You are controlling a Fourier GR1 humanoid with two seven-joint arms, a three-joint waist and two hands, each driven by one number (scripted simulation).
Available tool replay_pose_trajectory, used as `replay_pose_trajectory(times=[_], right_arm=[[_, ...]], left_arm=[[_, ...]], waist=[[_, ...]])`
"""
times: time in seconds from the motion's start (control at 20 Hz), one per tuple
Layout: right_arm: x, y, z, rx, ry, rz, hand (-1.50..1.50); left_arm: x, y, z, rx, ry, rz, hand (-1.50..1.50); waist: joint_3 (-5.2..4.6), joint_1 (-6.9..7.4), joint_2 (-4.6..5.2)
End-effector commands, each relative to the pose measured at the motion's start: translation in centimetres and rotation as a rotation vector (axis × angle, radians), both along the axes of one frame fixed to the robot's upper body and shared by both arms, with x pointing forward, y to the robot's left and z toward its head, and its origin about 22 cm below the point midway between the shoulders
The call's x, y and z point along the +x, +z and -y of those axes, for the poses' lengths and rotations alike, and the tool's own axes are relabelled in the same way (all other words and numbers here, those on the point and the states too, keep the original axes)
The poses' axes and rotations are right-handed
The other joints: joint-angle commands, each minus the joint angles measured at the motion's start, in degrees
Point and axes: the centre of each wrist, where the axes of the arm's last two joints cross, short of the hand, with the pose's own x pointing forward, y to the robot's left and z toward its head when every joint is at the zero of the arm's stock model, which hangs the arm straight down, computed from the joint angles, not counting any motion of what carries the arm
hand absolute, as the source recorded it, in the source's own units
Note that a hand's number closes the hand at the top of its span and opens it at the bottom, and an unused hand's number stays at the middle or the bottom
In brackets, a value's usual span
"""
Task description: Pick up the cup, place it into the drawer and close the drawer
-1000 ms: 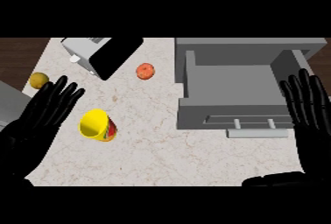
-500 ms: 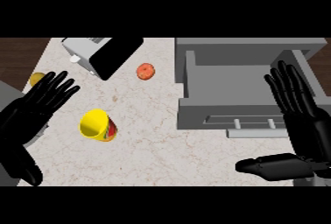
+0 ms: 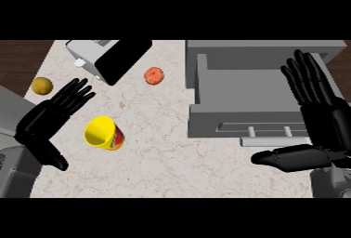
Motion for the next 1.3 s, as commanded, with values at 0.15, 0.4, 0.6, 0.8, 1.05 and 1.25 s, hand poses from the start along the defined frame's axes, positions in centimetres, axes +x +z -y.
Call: replay_pose_trajectory(times=[0.15,0.4,0.6,0.8,1.05,1.25], right_arm=[[0.6,1.6,-0.3,-0.012,0.000,0.015,-1.50],[-0.5,0.4,0.7,-0.003,0.001,0.013,-1.50],[1.3,2.9,1.3,0.009,0.003,0.023,-1.50],[2.1,2.3,0.9,-0.001,0.005,0.023,-1.50],[2.2,1.8,1.5,-0.001,0.012,0.030,-1.50],[2.9,2.2,0.3,-0.013,0.009,0.021,-1.50]], left_arm=[[-1.1,-5.5,-1.4,0.070,0.051,-0.035,-1.50],[-0.5,-7.8,-2.4,0.066,0.064,-0.074,-1.50],[-0.5,-9.1,-1.8,0.113,0.097,-0.071,-1.50],[-0.8,-9.6,-2.7,0.139,0.116,-0.067,-1.50],[-1.3,-11.1,-1.5,0.121,0.114,-0.071,-1.50],[-1.2,-12.0,0.5,0.096,0.133,-0.046,-1.50]], waist=[[-0.04,-0.11,0.02],[-0.09,-0.90,0.26],[-0.11,-0.76,0.31],[-0.20,-1.23,0.71],[-0.22,-1.63,0.78],[-0.29,-1.49,0.98]])
